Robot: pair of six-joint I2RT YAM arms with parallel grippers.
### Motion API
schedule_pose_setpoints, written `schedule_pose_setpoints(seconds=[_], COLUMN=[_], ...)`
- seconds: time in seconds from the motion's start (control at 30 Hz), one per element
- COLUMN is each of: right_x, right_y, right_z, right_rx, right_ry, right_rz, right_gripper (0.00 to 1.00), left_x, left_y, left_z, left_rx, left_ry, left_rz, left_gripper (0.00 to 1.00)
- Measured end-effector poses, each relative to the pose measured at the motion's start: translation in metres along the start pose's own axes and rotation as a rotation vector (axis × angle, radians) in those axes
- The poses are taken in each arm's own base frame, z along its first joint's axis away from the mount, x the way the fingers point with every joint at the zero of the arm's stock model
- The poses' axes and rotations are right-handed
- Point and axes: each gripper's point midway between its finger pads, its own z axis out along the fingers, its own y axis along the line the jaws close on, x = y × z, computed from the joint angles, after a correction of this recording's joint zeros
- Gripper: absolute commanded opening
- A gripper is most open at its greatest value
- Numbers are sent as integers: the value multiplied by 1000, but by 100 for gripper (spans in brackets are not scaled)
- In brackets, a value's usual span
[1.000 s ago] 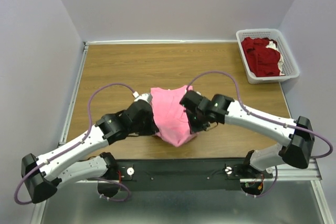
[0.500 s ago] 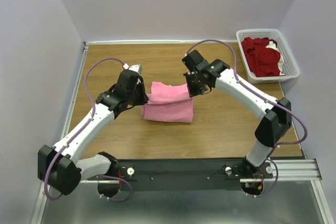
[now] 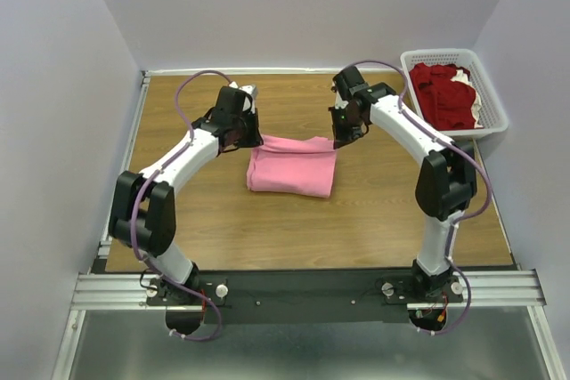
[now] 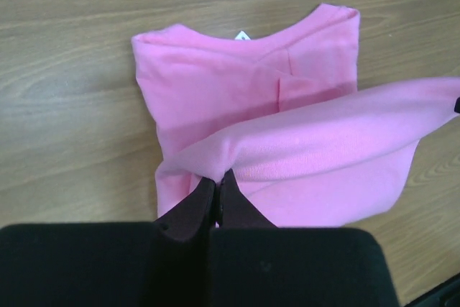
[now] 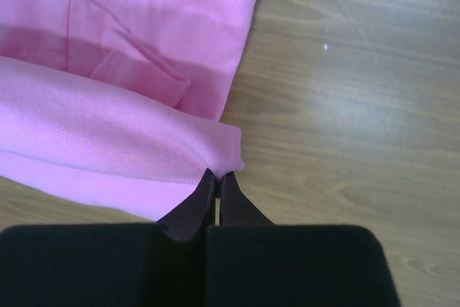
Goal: Fold and stack the t-shirts
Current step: Fold the tshirt
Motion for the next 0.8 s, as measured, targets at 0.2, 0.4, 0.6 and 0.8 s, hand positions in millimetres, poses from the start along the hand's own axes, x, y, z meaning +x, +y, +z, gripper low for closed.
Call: schedule_pose_setpoints(seconds=[0.2,0.4,0.6,0.8], right_x=[-22,-50,-51,-30], right_y=[3,9,0,-12], right_z=[30,49,74,98], right_rx=[-36,-59,-56,-40], right_ry=[10,-22,3,43], right_rz=[-14,-18,3,43], right_gripper=[1,1,1,32], left_x=[-2,-8,-3,0], left_y=[23,38,51,52], left_z=[27,45,68,76], left_rx=[-30,-46,-52,-44], left_ry=[31,25,40,44], left_rz=[-29,-51,-71,-74], left_gripper=[0,0,0,44])
